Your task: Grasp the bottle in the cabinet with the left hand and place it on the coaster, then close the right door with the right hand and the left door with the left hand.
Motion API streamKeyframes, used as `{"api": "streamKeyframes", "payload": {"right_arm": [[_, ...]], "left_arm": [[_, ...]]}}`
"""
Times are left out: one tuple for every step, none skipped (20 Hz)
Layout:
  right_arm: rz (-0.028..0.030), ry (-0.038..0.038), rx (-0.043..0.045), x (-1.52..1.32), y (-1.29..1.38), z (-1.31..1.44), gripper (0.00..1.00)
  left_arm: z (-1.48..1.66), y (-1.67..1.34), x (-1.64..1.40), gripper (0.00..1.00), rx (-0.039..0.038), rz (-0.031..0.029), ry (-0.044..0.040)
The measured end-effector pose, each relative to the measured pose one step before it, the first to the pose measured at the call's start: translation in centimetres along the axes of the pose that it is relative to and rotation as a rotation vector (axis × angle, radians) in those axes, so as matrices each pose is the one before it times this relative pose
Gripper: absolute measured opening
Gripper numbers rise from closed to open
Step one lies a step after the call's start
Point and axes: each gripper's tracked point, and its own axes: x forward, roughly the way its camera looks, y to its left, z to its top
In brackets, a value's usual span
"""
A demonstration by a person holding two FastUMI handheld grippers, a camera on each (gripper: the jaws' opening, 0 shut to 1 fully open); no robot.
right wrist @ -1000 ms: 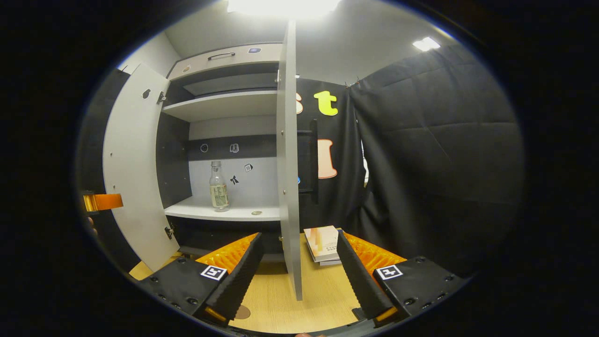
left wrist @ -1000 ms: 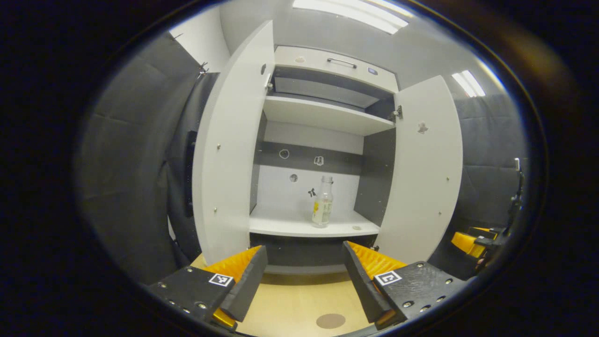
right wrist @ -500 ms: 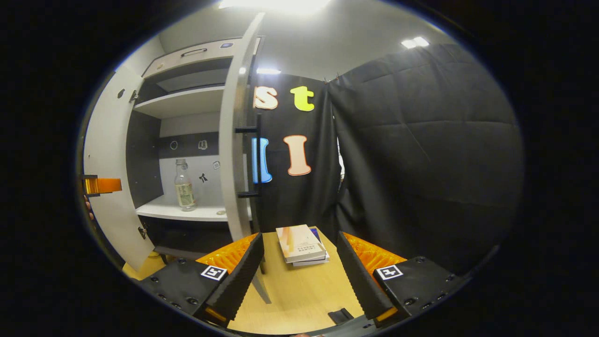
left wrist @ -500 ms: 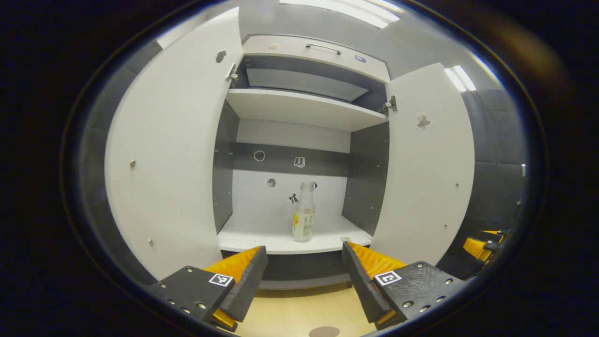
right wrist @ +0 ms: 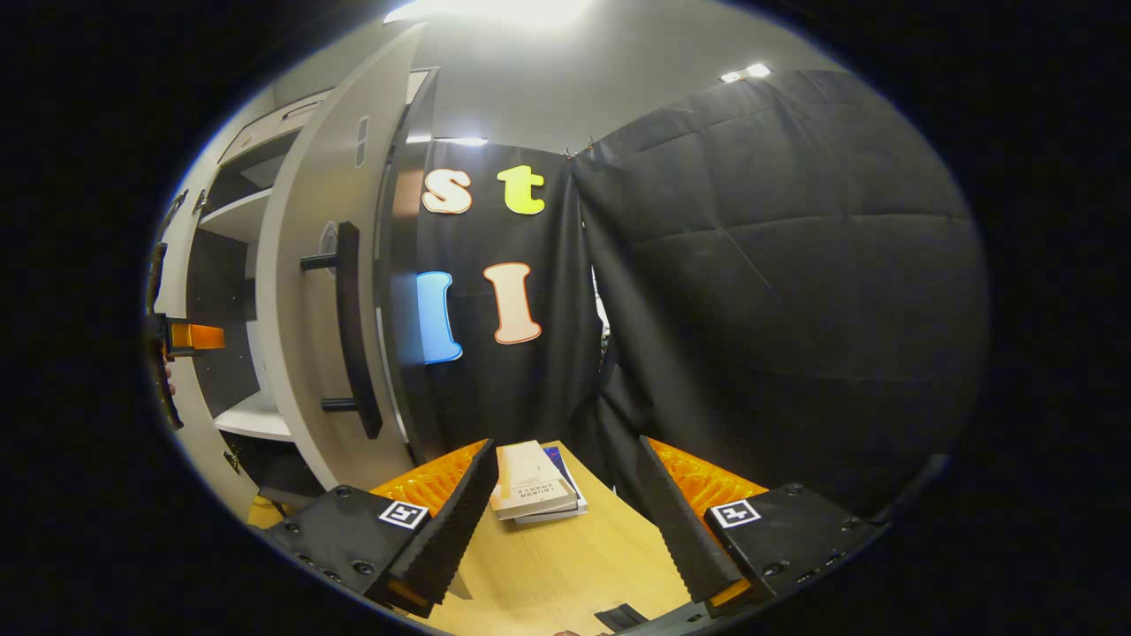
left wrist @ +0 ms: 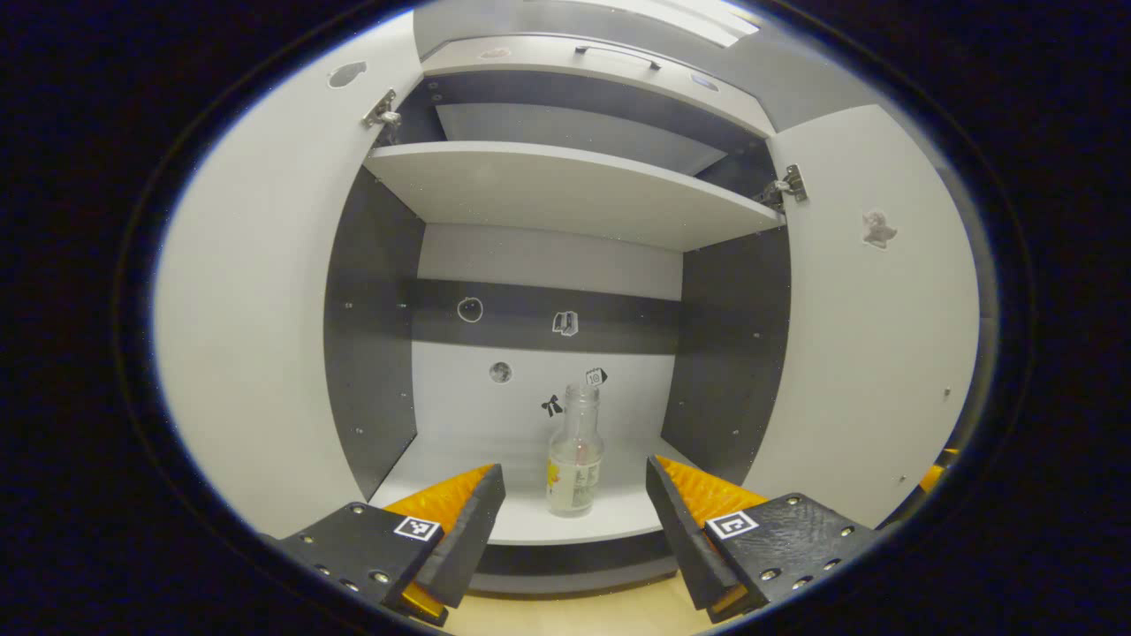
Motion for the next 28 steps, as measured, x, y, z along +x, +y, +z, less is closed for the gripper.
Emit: {"api": "streamKeyframes", "payload": {"right_arm": [[-0.0127,-0.00684,0.0043,0.579,-0.643,0.187,1.0],[-0.01263,-0.00229,0.00273,0.589,-0.559,0.0,1.0],[-0.01198,0.00162,0.00317,0.385,-0.538,-0.319,0.96],[-0.00851,0.00159,0.00612,0.49,-0.359,-0.112,1.0],[-0.00322,0.00412,0.00916,0.566,-0.233,-0.025,0.96],[-0.00192,0.00443,0.00757,0.529,-0.231,-0.161,0.96],[-0.0076,0.0059,0.00484,0.43,-0.33,-0.118,1.0],[-0.00741,0.00279,0.00173,0.348,-0.345,-0.122,0.96],[-0.00909,0.00007,-0.00093,0.285,-0.341,-0.042,1.0],[-0.01079,-0.0015,-0.00228,0.333,-0.391,-0.134,1.0],[-0.01128,-0.00117,-0.00194,0.283,-0.364,-0.046,1.0],[-0.01007,0.00151,0.00091,0.267,-0.369,-0.194,1.0],[-0.00894,0.00249,0.00358,0.265,-0.29,-0.111,0.96],[-0.00916,0.00334,0.00393,0.229,-0.361,-0.147,0.96],[-0.00974,0.00135,0.0039,0.249,-0.395,-0.032,1.0],[-0.00875,0.00043,0.00337,0.436,-0.388,-0.079,1.0],[-0.0076,-0.00015,0.00191,0.298,-0.291,0.013,1.0],[-0.00785,-0.00273,0.00011,0.186,-0.214,0.031,1.0],[-0.00824,-0.00422,-0.00051,0.146,-0.179,0.176,1.0],[-0.0075,-0.00587,0.00001,0.32,-0.222,0.087,1.0],[-0.00527,-0.00692,0.00075,0.187,-0.134,0.208,0.96],[-0.00069,-0.00509,0.00077,0.195,0.116,0.108,0.96],[0.00095,-0.00241,-0.00118,0.073,0.182,0.057,1.0],[0.00244,-0.00168,-0.00256,0.112,0.035,0.042,1.0],[0.00264,-0.00169,-0.00398,0.066,0.151,0.044,1.0],[0.00337,-0.00025,-0.00438,0.114,0.199,-0.082,1.0],[0.00388,-0.00007,-0.00265,0.059,0.249,0.005,1.0],[0.00417,0.00064,-0.00036,-0.038,0.021,0.007,1.0]], "left_arm": [[0.018,-0.158,1.107,0.93,0.00971,0.0031,-0.00372],[-0.009,-0.134,1.048,0.93,0.00527,0.00066,-0.00112],[-0.164,-0.202,0.938,0.93,0.00271,-0.00128,-0.00676],[-0.147,-0.201,1.049,0.93,-0.00314,-0.00148,0.00285],[-0.392,-0.265,0.962,0.93,0.00088,-0.0029,0.00288],[-0.056,-0.101,0.948,0.93,0.00637,0.00303,-0.00394],[0.012,0.016,0.796,0.93,0.0068,0.00377,-0.00681],[0.135,-0.113,0.885,0.93,0.00545,0.00555,-0.00958],[0.0,0.091,0.864,0.93,0.00341,0.00172,-0.00466],[0.044,-0.109,0.886,0.93,0.00519,0.00279,-0.00468],[-0.092,-0.086,0.852,0.93,0.00883,0.00142,-0.00242],[0.069,0.065,0.6,0.93,0.015,0.00385,-0.00361],[-0.03,0.15,0.665,1.0,0.0172,0.00594,-0.00113],[-0.178,0.077,0.695,0.99,0.01565,0.00384,0.00215],[-0.376,0.076,0.596,0.99,0.00751,0.00166,0.0073],[-0.254,-0.046,0.613,1.0,-0.00204,-0.0025,0.00613],[-0.274,-0.035,0.012,1.0,-0.01047,-0.00324,0.0054],[-0.073,-0.026,0.22,1.0,-0.01407,-0.00558,0.00152],[-0.288,-0.009,0.51,1.0,-0.01293,-0.00488,0.00219],[-0.137,-0.171,0.28,1.0,-0.00955,-0.01615,0.00027],[0.08,0.25,0.54,0.78,0.00346,0.01094,-0.00654],[-0.064,-0.246,0.701,0.55,0.00002,-0.01773,0.001],[-0.246,-0.005,-0.164,0.33,0.00387,-0.0083,0.00391],[0.06,-0.058,0.038,0.33,-0.0001,-0.0063,-0.00003],[0.191,0.117,-0.624,0.33,0.00331,0.01046,-0.00436],[0.355,-0.17,-0.099,0.36,-0.00999,-0.008,0.00136],[-0.218,-0.098,0.328,0.42,-0.01413,-0.0076,0.00062],[0.209,-0.084,-0.074,0.42,-0.01795,-0.00479,-0.00755]]}}
